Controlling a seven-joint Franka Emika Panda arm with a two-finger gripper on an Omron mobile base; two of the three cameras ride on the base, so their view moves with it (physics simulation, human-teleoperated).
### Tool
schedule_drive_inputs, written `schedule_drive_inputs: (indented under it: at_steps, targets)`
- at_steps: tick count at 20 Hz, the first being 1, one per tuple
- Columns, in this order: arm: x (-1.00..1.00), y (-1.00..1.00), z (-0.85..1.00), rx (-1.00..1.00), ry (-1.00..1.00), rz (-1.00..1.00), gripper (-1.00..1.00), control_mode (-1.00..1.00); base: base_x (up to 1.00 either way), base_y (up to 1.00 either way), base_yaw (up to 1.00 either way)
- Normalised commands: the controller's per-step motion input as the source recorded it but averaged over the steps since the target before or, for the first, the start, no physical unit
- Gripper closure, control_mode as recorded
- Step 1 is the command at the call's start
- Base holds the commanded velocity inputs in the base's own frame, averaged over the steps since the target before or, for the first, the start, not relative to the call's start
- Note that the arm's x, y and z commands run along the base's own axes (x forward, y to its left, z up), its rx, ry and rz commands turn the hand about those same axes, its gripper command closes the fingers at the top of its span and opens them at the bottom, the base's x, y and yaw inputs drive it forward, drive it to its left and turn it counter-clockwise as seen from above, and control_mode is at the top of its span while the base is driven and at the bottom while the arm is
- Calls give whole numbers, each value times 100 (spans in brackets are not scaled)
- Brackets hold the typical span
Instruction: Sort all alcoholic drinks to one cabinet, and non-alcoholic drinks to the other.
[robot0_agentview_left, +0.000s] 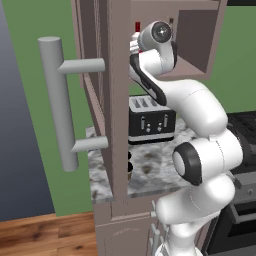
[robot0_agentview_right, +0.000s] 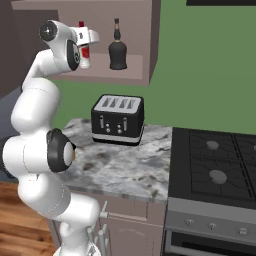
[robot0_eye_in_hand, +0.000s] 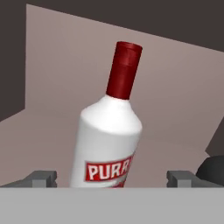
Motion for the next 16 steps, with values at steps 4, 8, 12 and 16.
schedule_drive_inputs:
  at_steps: [4, 8, 12, 16]
  targets:
    - [5, 1, 0, 0, 0, 0, -100, -100, 0, 0, 0]
    - [-1, 4, 0, 0, 0, 0, -100, -100, 0, 0, 0]
    - [-28, 7, 0, 0, 0, 0, -100, -100, 0, 0, 0]
    - [-49, 5, 0, 0, 0, 0, -100, -100, 0, 0, 0]
